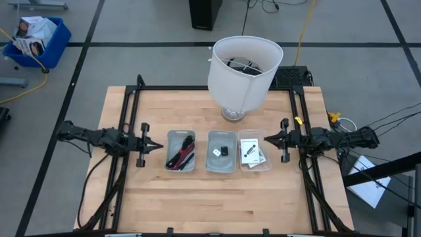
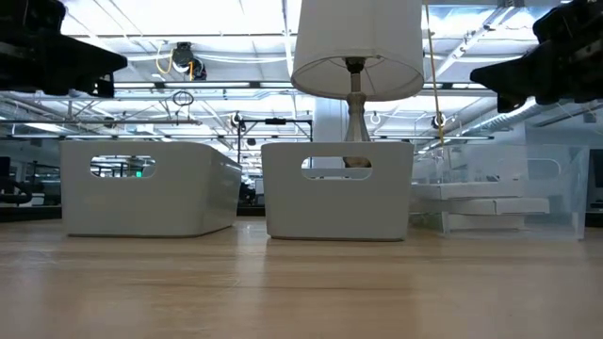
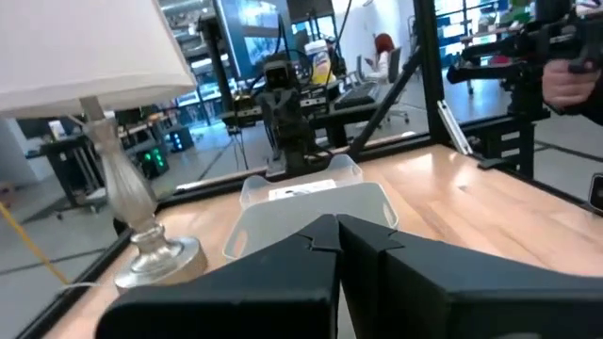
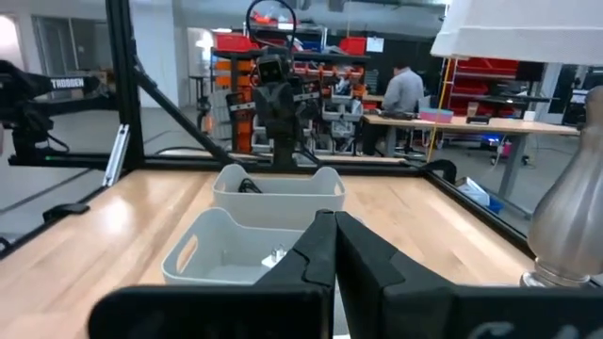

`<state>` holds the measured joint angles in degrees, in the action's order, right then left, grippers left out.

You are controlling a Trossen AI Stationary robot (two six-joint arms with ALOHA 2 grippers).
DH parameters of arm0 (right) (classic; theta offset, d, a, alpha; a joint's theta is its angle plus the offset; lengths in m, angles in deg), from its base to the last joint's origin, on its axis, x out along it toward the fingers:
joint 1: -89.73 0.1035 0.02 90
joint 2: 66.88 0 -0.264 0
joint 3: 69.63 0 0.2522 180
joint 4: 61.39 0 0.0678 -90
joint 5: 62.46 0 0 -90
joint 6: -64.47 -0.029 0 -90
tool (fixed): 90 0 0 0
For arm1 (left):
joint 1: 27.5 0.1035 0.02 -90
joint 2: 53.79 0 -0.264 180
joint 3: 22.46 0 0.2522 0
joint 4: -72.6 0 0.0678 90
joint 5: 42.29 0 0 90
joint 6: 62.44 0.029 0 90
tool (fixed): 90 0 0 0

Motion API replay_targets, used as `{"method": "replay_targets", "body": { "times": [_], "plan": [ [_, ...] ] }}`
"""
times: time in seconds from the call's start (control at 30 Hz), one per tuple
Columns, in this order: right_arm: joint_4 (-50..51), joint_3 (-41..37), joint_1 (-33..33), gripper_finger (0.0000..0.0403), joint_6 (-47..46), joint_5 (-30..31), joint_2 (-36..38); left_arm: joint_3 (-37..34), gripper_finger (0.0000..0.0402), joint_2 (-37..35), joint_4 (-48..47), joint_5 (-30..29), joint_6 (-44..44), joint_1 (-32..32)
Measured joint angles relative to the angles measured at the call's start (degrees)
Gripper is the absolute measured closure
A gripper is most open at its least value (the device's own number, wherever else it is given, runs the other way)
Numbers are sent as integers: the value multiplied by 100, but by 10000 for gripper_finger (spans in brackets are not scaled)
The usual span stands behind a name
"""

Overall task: Pick and place items into bin
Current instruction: Return to Home Position

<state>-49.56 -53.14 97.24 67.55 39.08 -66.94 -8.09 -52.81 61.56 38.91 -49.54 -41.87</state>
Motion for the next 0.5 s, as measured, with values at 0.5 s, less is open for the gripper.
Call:
{"method": "replay_targets", "body": {
  "times": [0.5],
  "plan": [
    [-144, -174, -225, 403, -104, 192, -6, 8, 394, 39, -74, -52, -315, 4]
  ]
}}
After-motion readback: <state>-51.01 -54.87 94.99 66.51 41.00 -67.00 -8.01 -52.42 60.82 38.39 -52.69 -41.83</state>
